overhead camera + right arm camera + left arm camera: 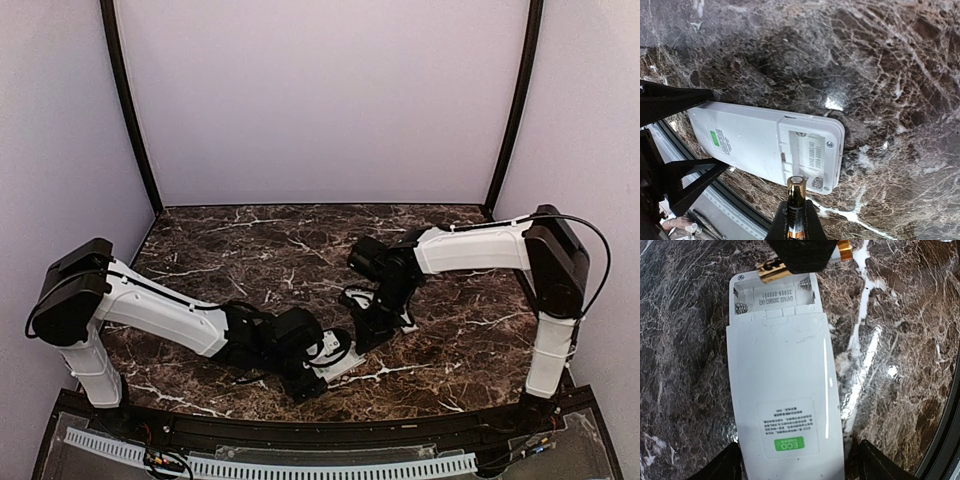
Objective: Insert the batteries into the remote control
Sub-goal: Place the battery in the battery compartment.
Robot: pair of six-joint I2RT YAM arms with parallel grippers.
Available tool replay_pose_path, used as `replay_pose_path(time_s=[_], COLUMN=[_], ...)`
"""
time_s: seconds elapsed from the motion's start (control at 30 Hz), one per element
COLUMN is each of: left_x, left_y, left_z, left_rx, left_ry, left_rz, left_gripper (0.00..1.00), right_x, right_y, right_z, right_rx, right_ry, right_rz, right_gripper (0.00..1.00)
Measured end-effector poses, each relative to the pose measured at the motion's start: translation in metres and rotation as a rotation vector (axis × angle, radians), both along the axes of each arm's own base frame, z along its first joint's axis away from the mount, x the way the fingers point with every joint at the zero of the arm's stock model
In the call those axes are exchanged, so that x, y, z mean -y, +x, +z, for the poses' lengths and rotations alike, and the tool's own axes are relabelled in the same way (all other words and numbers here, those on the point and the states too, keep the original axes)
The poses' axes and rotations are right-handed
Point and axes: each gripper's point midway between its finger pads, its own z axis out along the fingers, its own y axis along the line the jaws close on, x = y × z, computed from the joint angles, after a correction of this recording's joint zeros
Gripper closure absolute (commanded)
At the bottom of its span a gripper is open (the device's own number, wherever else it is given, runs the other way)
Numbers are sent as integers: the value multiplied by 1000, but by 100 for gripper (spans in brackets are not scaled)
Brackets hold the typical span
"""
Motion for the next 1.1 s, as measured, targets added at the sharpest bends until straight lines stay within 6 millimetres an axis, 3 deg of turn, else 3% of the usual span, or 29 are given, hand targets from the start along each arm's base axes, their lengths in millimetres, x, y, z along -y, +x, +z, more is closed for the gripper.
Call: replay_pose_path(time_s=[0.2,0.47,1.1], left_x=[2,5,8], left_y=[1,0,4], left_z=[0,-1,1], left_rx=[9,15,-15], left_ry=[-18,-28,-57], left_rz=[-3,-26,-32], left_gripper=[26,28,35], right_x=[7,1,-8], right_y=[-6,-4,3], right_z=[-7,-21,-23], right_rx=[-37,-74,-89], right_ry=[-49,-72,-81], right_rz=[10,13,30], right_gripper=[100,100,100])
